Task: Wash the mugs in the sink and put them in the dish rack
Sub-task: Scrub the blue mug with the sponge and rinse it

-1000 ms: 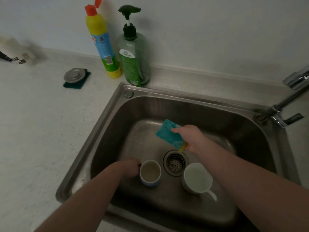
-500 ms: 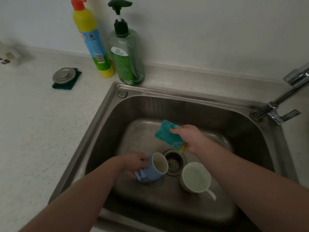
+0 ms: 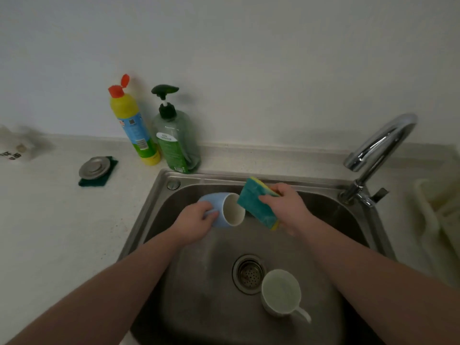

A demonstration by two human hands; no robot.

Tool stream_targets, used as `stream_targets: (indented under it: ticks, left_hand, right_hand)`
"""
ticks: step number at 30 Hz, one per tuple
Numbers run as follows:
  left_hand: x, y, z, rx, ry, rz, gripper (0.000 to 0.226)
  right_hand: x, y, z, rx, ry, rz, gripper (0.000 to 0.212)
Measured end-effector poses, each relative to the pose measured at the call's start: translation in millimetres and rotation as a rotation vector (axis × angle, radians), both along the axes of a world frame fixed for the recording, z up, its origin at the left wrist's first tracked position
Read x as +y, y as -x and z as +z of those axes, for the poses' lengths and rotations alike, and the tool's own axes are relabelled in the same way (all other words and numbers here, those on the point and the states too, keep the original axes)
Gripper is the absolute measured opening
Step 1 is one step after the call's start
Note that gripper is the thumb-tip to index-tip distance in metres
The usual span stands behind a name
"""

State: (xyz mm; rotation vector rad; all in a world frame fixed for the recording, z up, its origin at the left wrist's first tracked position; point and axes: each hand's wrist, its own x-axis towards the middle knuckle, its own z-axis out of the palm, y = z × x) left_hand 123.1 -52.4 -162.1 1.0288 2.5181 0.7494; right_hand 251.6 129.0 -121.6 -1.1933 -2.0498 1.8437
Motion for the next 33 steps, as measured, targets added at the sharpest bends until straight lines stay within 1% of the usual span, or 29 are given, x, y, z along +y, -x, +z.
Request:
stream_targets:
  ticks: [2,5,8,10,12,15,17,19,21,23,25,28,30,31,33]
  left_hand:
    - [6,1,13,0.085,-0.097,-0.004,0.027]
    - [13,1,25,0.176,-0.226,-0.015,0.026]
    - [19,1,30,0.245,-0.287,-0.039,0.039]
    - [23,1,34,0.307,-0.297,-0.075,0.045]
    - [28,1,37,0.387,-0.315,-0.098,0.046]
    - [34,0,48,0.486,-0.386,-0.110,0.036]
    - [36,2,57,0.546,-0.420,-0.154,0.029]
    - [37,4,64,0.590,-0.438,-0.185,0.027]
    - [38,6,71,0.593,-0.451,-0.187,0.029]
    - [39,5,78,0.586,-0.459,-0.192,0.030]
    - [40,3,83,0.587,-0.465,-0.215,0.028]
    - [43,3,87,0.587,-0.470,-0.245,0.026]
    - [43,4,87,0.582,-0.473,-0.235,0.026]
    - [44,6,86,0.582,-0.477,-0.224,0.027]
    - [44,8,86,0.579,-0.482,-0.199,0.029]
  right_hand:
    - [1,-3,12,0.025,-0.119,-0.003,0.019]
    - [-1,-6,29,0.036,-0.359,0.042,0.017]
    - [-4,-7,42,0.017,-0.554,0.127,0.020]
    - [-7,-7,49,-0.005,-0.629,0.170,0.024]
    - [-8,-6,55,-0.015,-0.672,0.170,0.027]
    - [-7,-4,63,-0.004,-0.685,0.125,0.025]
    - [-6,-3,68,0.005,-0.697,0.125,0.026]
    - [-5,-4,74,0.012,-0.691,0.133,0.028]
    - [-5,-4,81,0.032,-0.655,0.128,0.028]
    - [-7,-3,85,0.073,-0.599,0.131,0.023]
    - [-10,-1,87,0.147,-0.443,0.123,0.017]
    - [-14,4,89,0.241,-0.109,0.096,0.014]
    - [-16,6,86,0.263,-0.016,0.129,0.024]
    - [-17,8,84,0.261,-0.020,0.162,0.032]
    - [-18,11,82,0.237,-0.094,0.226,0.048]
